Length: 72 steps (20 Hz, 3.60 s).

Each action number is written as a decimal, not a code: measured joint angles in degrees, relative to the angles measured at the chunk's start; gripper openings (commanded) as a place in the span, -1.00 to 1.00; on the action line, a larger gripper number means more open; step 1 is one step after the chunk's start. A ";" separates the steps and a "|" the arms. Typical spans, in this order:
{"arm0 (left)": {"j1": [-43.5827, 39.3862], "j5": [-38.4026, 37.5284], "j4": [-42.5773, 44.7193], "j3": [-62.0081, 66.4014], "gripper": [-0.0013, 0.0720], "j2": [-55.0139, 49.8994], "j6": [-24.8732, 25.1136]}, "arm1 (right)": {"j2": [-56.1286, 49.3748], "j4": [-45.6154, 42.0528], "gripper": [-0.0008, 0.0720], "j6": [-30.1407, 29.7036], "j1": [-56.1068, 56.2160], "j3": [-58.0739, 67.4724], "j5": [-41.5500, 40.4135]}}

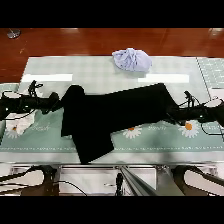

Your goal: Fold the shirts.

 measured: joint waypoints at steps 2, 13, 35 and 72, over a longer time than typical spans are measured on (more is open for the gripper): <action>0.00 -0.76 0.02 1.01 -0.90 0.11 0.00 | -0.04 0.61 -0.91 -1.25 0.22 1.05 0.72; 0.52 -11.39 -7.74 37.20 -0.90 13.99 -0.31 | 5.77 -0.83 -0.91 5.42 0.44 55.74 14.40; -12.09 -28.33 48.26 57.72 -0.90 55.06 -19.34 | 41.75 -20.85 -0.91 17.77 0.50 72.59 38.12; -12.70 -22.88 30.64 40.26 -0.90 -12.48 -11.52 | -24.52 -6.62 -0.90 4.33 0.57 50.23 13.38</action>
